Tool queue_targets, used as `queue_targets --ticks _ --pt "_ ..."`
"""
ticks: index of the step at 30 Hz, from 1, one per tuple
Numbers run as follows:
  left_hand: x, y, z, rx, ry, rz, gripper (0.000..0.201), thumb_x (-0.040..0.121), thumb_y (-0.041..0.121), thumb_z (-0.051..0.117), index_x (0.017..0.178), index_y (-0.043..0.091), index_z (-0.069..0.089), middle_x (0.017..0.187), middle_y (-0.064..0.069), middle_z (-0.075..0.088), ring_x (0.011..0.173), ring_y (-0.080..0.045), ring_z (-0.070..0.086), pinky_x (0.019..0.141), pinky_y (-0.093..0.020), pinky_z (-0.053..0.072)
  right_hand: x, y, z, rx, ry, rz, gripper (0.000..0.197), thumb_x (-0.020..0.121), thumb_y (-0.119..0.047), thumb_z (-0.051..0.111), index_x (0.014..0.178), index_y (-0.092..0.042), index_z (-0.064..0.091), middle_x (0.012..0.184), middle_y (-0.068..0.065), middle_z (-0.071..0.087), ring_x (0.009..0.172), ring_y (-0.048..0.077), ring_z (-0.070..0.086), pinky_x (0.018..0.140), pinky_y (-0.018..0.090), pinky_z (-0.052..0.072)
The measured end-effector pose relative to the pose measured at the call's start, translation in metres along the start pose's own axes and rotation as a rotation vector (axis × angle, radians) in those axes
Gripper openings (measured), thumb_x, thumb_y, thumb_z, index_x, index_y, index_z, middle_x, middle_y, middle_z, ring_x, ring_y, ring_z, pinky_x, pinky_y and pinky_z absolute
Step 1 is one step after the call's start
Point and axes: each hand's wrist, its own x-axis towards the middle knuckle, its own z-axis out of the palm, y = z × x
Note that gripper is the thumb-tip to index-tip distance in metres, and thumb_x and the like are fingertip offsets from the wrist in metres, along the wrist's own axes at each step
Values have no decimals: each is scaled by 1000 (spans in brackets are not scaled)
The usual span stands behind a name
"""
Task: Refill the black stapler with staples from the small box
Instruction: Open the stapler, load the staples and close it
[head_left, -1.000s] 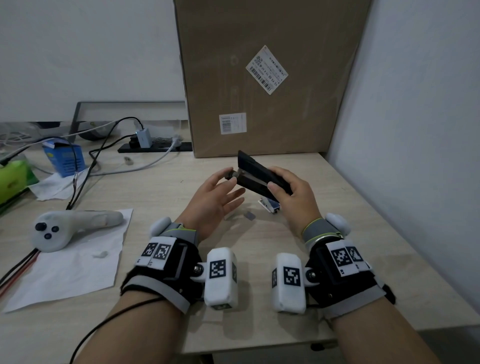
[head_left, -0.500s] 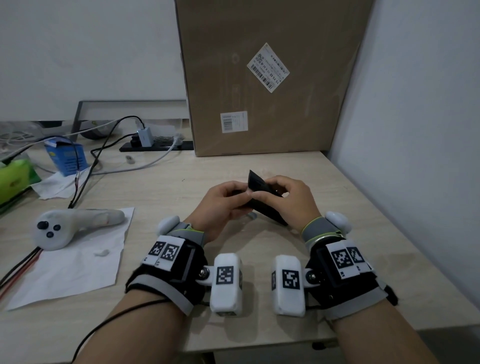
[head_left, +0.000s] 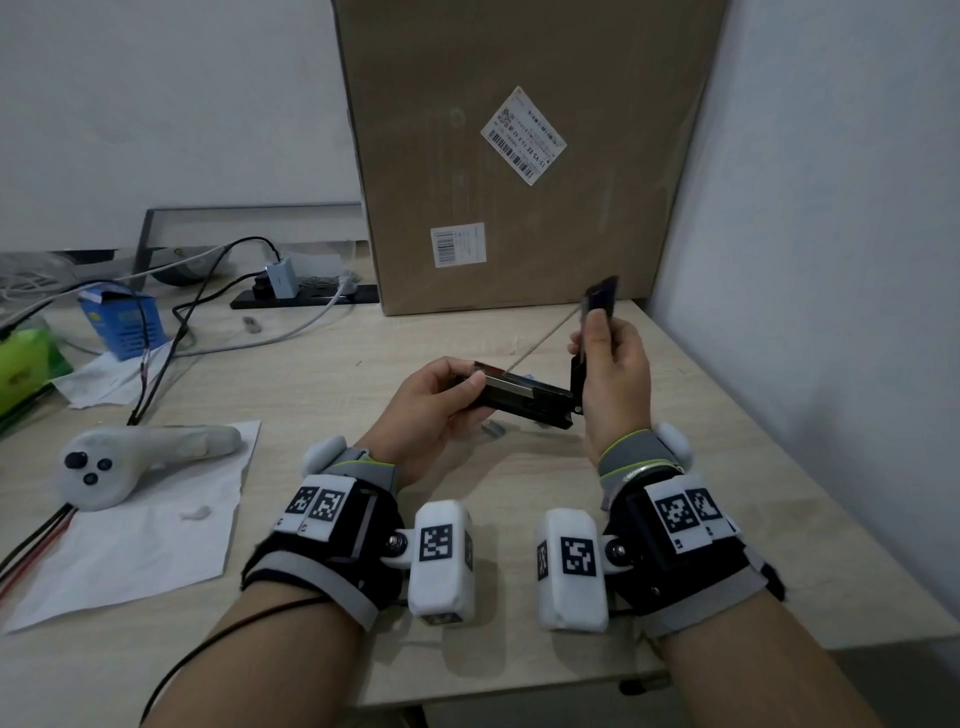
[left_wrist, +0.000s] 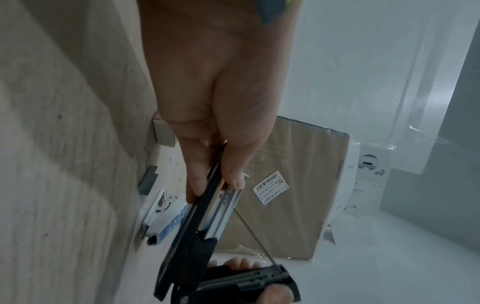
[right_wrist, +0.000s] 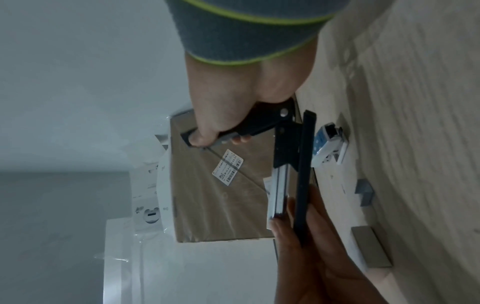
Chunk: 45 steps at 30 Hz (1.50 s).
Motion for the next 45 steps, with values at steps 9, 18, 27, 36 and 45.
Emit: queue_targets --ticks 9,18,27,36,45 --pt "2 6 -1 -188 89 99 10 94 3 47 87 6 53 95 -12 61 78 -14 68 67 -18 57 10 3 -9 404 220 291 44 97 -48 29 119 -15 46 104 13 62 79 19 66 75 31 52" --pt "3 9 -7 -250 127 148 10 94 6 47 100 1 54 102 -15 63 80 -14 70 74 -19 57 7 7 -7 414 -152 441 17 93 -32 52 98 -16 51 106 10 61 89 20 67 77 33 53" --pt "0 11 2 -50 138 96 35 92 17 56 126 7 53 117 -9 64 108 -21 64 89 -29 54 15 13 -13 664 83 462 29 96 -29 44 109 -3 48 96 15 61 82 25 66 84 40 55" --pt "6 31 9 577 111 51 19 84 3 63 101 10 66 100 -10 68 89 -16 59 73 -23 45 21 12 -22 787 257 497 22 97 -27 44 94 -7 51 89 14 62 76 20 65 65 35 54" --pt "31 39 24 1585 -396 -85 36 77 24 74 111 16 67 115 -1 66 103 -14 59 82 -21 41 20 14 -24 806 275 507 38 97 -28 45 123 0 44 93 15 62 76 20 66 61 30 57"
